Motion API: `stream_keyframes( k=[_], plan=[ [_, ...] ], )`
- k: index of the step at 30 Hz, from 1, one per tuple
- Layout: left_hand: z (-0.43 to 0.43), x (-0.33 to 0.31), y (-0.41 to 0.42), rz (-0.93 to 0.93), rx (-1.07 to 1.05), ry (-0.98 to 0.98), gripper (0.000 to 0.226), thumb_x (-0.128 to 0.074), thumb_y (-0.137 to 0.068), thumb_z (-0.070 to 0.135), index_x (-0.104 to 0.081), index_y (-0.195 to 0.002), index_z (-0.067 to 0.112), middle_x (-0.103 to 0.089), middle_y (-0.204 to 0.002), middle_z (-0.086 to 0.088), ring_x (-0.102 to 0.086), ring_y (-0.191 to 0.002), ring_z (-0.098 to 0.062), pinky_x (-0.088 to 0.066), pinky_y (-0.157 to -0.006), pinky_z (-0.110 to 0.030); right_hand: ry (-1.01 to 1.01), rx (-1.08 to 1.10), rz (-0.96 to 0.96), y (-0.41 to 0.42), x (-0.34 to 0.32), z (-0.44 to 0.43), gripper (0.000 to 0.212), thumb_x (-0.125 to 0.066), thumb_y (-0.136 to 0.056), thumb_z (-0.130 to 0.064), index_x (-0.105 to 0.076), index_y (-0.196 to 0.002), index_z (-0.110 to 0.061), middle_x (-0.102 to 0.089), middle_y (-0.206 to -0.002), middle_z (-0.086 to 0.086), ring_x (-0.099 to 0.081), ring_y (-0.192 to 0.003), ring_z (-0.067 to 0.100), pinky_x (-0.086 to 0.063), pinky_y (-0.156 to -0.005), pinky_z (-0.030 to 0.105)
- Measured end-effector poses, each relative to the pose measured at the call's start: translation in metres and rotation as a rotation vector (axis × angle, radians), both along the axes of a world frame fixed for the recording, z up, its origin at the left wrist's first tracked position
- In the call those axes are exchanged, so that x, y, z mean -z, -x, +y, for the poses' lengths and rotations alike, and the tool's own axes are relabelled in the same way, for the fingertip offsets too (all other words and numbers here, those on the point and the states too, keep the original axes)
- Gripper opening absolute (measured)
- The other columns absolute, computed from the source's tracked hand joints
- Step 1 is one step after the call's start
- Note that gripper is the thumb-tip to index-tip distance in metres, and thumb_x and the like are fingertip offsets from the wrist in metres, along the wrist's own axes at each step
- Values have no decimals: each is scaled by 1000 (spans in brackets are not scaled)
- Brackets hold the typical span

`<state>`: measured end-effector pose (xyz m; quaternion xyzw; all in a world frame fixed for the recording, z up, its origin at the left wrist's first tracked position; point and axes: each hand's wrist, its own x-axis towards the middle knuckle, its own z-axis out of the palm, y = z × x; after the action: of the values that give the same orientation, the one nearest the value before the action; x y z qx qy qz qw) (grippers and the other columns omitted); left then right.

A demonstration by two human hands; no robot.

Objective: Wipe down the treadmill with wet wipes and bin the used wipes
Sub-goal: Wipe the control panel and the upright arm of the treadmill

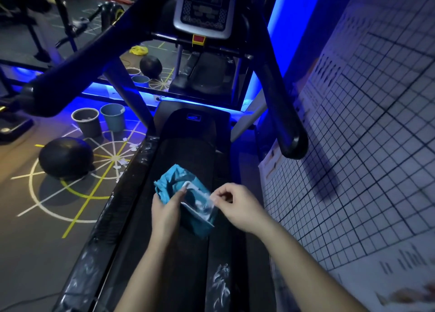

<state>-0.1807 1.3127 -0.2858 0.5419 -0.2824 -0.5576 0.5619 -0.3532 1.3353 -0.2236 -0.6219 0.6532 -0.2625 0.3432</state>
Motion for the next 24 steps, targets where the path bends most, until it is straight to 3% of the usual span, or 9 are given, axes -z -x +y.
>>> stream_keyframes(
  k=[3, 7, 9, 13, 16, 19, 21, 24],
  plan=[
    [-2, -6, 9, 41, 58, 38, 46, -84, -82, 22, -70, -124, 8, -79, -114, -11, -75, -109, -31, -60, -91, -39, 211, -16, 73, -4, 2, -4, 14, -73, -90, -30, -73, -102, -24, -61, -100, -12, -62, -90, 2, -49, -77, 18],
    [-1, -12, 18, -3, 121, 131, 42, -78, -91, 2, -64, -131, 2, -76, -120, -14, -75, -109, -22, -58, -80, -20, 442, -96, 92, -5, -15, -9, 21, -69, -93, -35, -70, -113, -29, -63, -108, -16, -60, -102, 7, -50, -83, 20],
    [-1, -11, 18, -33, 135, 152, 42, -77, -91, 1, -63, -131, 2, -75, -121, -14, -75, -107, -20, -57, -80, -19, 325, -146, 149, -4, -21, -9, 19, -72, -91, -32, -69, -109, -33, -64, -99, -14, -62, -91, 5, -54, -78, 26],
    [-2, -12, 10, -32, 109, 183, 64, -80, -76, 27, -61, -134, 6, -75, -122, -10, -74, -111, -22, -59, -89, -25, 117, -144, 171, -4, -14, -6, 34, -80, -83, -19, -61, -106, -35, -61, -92, -9, -60, -71, 3, -57, -69, 26],
    [-4, -12, 1, -32, 82, 185, 61, -79, -76, 28, -64, -130, 6, -75, -121, -12, -74, -111, -24, -59, -90, -28, 151, -121, 144, -8, -8, -6, 24, -82, -82, -17, -68, -97, -28, -61, -92, -9, -61, -74, 4, -53, -68, 23],
    [-3, -14, -5, -33, 70, 179, 56, -79, -76, 27, -66, -126, 7, -75, -120, -13, -74, -111, -28, -59, -95, -39, 199, -181, 282, -15, -4, -5, 4, -75, -89, -26, -72, -91, -27, -55, -95, -12, -59, -81, 6, -53, -72, 29],
    [-1, -12, -8, -34, 59, 162, 51, -79, -78, 27, -68, -124, 8, -76, -118, -13, -74, -111, -29, -58, -100, -46, 198, -201, 347, -21, -6, -3, 5, -68, -93, -32, -67, -90, -28, -52, -97, -14, -57, -82, 6, -51, -70, 30],
    [5, -14, -9, -68, 0, 130, 52, -84, -80, 27, -67, -125, 10, -77, -118, -12, -74, -110, -26, -58, -100, -47, 150, -186, 209, -23, -3, 0, 13, -68, -95, -32, -62, -84, -26, -54, -93, -12, -57, -79, 4, -45, -69, 20]
  ],
)
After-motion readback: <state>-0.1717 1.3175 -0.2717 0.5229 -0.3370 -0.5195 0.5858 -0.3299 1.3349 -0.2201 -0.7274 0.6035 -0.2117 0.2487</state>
